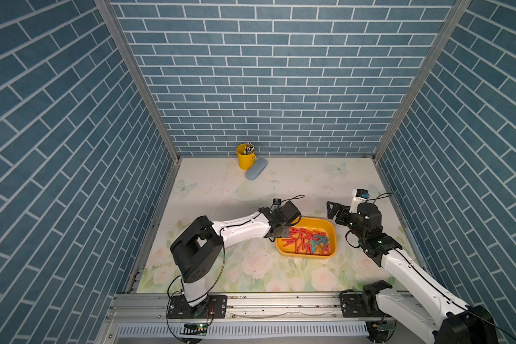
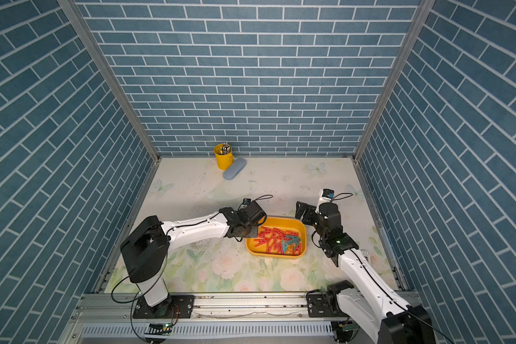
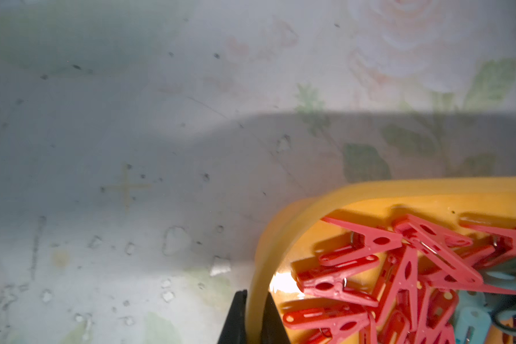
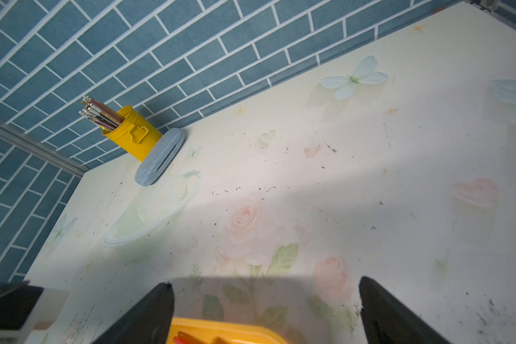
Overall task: Take the clothespins out of the storage box
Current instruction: Move the storage box to the center of the board.
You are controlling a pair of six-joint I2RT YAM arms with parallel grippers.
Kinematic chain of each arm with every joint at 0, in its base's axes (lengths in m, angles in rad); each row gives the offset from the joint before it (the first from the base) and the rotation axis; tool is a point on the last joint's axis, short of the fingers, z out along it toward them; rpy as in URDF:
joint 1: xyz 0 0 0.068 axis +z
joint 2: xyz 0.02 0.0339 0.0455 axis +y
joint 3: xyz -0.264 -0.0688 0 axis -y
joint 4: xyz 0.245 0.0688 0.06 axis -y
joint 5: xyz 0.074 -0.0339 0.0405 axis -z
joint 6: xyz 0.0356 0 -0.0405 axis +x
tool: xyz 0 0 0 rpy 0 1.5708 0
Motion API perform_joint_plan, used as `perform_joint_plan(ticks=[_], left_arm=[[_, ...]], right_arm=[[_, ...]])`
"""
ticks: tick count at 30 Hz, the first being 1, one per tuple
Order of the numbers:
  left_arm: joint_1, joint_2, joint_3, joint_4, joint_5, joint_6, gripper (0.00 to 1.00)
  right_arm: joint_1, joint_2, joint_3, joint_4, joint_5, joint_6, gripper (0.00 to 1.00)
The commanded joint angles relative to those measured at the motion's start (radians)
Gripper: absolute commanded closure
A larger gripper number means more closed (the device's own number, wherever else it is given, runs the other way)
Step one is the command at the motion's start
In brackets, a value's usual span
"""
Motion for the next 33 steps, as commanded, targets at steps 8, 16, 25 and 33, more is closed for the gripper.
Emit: perform_joint_plan(ticks=[8,16,25,33], left_arm=[[0.250,-0.060,-0.043,0.013,-0.060,0.140,1.00],[0.383,-0.023,0.021,0.043,-0.014,0.305,1.00],[0.474,0.111,0.157,0.064,0.072,0.401,1.00],[0.475,0.214,0.251,0.068,0.141,0.414,0.91]], right_arm=[[0.157,0.142,0.106,0.077,0.080,0.009,0.00],[0.279,0.252,0.171,0.114,0.141,0.021,0.01],[0.356,0.342,0.238,0.113,0.178,0.037,0.01],[0.378,0.375,0.267,0.101,0.225,0.039,0.01]])
